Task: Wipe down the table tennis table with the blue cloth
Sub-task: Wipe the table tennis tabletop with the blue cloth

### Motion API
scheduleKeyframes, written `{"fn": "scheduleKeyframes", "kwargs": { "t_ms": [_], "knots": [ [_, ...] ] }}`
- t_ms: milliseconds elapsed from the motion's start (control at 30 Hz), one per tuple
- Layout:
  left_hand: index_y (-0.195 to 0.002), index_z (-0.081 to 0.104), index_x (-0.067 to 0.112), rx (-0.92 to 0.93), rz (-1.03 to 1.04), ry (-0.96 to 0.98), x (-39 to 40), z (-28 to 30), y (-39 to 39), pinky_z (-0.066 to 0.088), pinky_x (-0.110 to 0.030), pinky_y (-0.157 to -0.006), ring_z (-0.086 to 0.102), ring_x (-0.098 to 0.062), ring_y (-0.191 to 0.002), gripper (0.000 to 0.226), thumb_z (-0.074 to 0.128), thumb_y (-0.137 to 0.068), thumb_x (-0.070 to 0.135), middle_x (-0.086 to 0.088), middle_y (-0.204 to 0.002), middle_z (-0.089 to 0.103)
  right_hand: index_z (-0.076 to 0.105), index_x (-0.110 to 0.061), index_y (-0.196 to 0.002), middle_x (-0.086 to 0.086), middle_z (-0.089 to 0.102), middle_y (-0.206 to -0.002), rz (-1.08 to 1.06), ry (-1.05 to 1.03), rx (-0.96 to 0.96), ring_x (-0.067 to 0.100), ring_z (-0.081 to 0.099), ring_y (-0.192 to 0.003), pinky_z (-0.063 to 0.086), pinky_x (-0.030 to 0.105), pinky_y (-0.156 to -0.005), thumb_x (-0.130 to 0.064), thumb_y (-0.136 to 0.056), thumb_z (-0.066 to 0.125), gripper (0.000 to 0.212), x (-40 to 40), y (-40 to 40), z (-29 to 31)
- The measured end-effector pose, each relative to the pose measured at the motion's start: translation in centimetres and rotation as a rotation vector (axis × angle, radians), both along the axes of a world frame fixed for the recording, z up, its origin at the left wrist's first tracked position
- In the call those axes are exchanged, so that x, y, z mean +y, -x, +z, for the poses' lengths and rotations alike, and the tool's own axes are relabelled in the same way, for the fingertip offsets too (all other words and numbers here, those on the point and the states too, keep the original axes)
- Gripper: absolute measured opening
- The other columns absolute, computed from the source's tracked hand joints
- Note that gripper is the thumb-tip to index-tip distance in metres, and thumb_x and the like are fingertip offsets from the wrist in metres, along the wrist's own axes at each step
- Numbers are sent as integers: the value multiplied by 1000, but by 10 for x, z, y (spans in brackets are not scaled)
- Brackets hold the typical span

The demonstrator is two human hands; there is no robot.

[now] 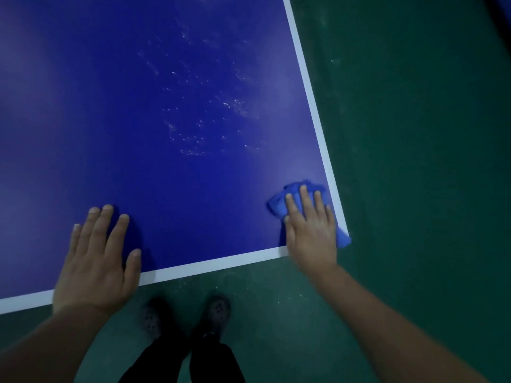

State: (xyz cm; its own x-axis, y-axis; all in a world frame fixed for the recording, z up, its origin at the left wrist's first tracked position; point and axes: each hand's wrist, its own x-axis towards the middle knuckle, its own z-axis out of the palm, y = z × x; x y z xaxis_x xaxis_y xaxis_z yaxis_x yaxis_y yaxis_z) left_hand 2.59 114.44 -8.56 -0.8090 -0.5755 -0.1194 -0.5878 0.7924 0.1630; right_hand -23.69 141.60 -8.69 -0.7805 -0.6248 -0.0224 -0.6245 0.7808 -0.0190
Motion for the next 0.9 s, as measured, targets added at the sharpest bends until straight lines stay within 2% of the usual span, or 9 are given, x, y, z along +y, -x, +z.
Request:
{"fn": "scheduleKeyframes", "kwargs": {
  "t_ms": [67,167,233,300,400,533,667,800,900],
  "knots": [
    [-149,35,0,-1,-4,3,1,1,1,-2,-41,-124,10,-31,-152,69,28,-95,43,-19,-160,21,46,-20,-148,10,33,-160,-9,-34,3,38,32,-145,31,53,-115,-31,-102,34,49,-14,47,3],
    [-149,34,0,-8,-4,-2,3,4,1,-3,-40,-124,10,-32,-151,70,26,-95,43,-20,-160,21,36,-20,-154,8,23,-165,-169,-27,-21,36,20,-150,19,50,-121,-30,-106,32,50,-41,92,7],
    [-150,33,0,-21,-5,-11,2,5,1,-4,-40,-124,9,-31,-152,70,26,-95,44,-20,-161,20,37,-19,-154,9,26,-163,-233,-29,10,37,23,-149,21,50,-120,-30,-105,32,50,-44,72,6],
    [-149,34,-1,-24,-8,-22,1,5,1,-3,-41,-124,9,-32,-152,71,25,-95,45,-20,-161,20,44,-17,-150,12,35,-159,-177,-40,39,38,31,-145,29,51,-116,-31,-103,32,50,-27,23,6],
    [-149,35,-2,-37,-11,-46,0,7,0,-1,-43,-124,10,-32,-152,71,25,-96,45,-21,-160,21,52,-19,-144,9,40,-157,-108,-30,-51,37,36,-144,34,54,-114,-33,-101,34,48,2,-36,7],
    [-149,34,-1,-56,-12,-50,0,8,1,-2,-43,-124,9,-31,-152,72,26,-95,45,-20,-161,20,48,-19,-147,11,36,-159,-75,-49,-32,39,35,-144,32,54,-115,-32,-102,31,50,-21,21,8],
    [-149,35,-1,-42,-6,-50,1,9,1,-1,-44,-124,10,-32,-152,72,26,-95,45,-21,-160,21,37,-22,-153,6,25,-164,-169,-15,-36,35,24,-149,21,51,-120,-31,-105,33,49,-57,79,5],
    [-149,34,-1,-28,-8,-71,0,13,1,-4,-41,-124,8,-32,-152,71,28,-94,44,-22,-161,20,40,-22,-152,6,29,-162,-265,-13,-19,35,25,-149,24,51,-118,-34,-103,28,52,-17,46,4],
    [-150,33,0,-34,-12,-69,-1,13,1,-6,-40,-123,8,-31,-152,71,27,-95,44,-21,-161,19,42,-20,-152,9,28,-163,-336,-46,-75,38,25,-148,29,54,-116,-37,-101,25,56,25,9,11]
  ]
}}
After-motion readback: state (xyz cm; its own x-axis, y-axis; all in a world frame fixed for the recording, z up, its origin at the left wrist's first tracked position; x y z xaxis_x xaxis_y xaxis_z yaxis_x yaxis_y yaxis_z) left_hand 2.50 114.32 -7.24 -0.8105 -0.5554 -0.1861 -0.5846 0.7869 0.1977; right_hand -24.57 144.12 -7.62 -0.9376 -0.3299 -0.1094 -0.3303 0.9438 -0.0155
